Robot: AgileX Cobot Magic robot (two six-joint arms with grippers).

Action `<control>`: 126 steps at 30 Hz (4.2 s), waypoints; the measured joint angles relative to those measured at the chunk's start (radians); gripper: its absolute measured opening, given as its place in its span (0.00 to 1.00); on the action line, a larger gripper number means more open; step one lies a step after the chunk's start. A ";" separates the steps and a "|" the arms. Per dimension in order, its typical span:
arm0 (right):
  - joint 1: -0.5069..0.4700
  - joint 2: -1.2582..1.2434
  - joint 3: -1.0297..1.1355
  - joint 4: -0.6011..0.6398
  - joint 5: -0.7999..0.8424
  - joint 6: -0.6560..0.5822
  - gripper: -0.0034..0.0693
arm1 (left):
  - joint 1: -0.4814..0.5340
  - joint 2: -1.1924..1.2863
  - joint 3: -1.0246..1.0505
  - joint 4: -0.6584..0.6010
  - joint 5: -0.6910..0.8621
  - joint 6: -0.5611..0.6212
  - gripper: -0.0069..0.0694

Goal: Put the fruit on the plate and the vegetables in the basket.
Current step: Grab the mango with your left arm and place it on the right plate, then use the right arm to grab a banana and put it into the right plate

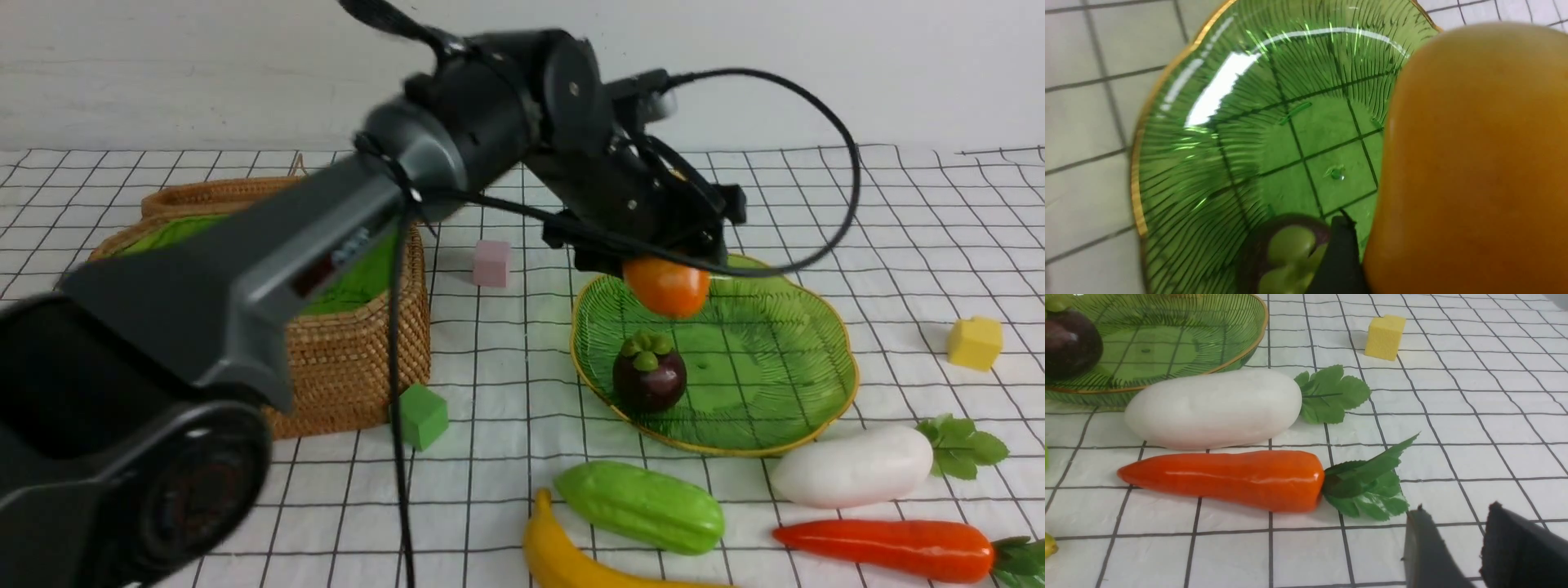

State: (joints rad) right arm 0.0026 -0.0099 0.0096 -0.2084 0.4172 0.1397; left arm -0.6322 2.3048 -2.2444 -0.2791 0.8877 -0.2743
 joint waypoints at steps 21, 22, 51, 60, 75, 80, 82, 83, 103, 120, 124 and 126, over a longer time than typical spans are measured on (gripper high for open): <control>0.000 0.000 0.000 0.000 0.001 0.000 0.37 | -0.058 0.114 -0.191 0.078 0.095 0.111 0.88; 0.000 0.000 0.000 0.000 0.001 0.000 0.37 | -0.058 0.067 -0.191 0.123 0.148 0.139 0.82; 0.000 0.000 0.000 0.000 0.000 0.000 0.37 | -0.047 -1.874 1.557 0.440 0.014 -0.403 0.07; 0.000 0.000 0.000 0.000 0.000 0.000 0.37 | -0.047 -2.177 1.740 0.391 -0.027 -0.510 0.07; 0.000 0.000 0.001 0.000 -0.001 0.000 0.37 | -0.047 -2.187 1.740 0.463 -0.084 -0.466 0.07; 0.000 0.000 0.001 0.000 -0.001 -0.001 0.37 | -0.043 -2.187 1.785 0.635 -0.217 -0.463 0.07; 0.000 0.000 0.001 0.000 -0.002 -0.001 0.37 | -0.019 -2.187 1.811 0.681 -0.278 -0.458 0.07; 0.000 0.000 0.001 0.000 -0.002 -0.001 0.37 | -0.010 -2.187 1.817 0.683 -0.289 -0.456 0.07; 0.000 0.000 0.001 -0.003 -0.002 -0.001 0.37 | 0.559 -2.314 2.269 0.435 -0.456 0.008 0.08; 0.000 0.000 0.002 -0.031 -0.012 -0.001 0.37 | 0.562 -2.314 2.269 0.434 -0.456 0.008 0.10; 0.000 0.000 0.013 -0.043 -0.089 -0.001 0.37 | 0.562 -2.314 2.269 0.434 -0.456 0.008 0.10; 0.000 0.000 0.016 -0.038 -0.206 0.008 0.37 | 0.562 -2.314 2.269 0.434 -0.456 0.008 0.10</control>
State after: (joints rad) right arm 0.0026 -0.0099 0.0259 -0.2462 0.2109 0.1476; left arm -0.0701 -0.0097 0.0250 0.1549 0.4321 -0.2668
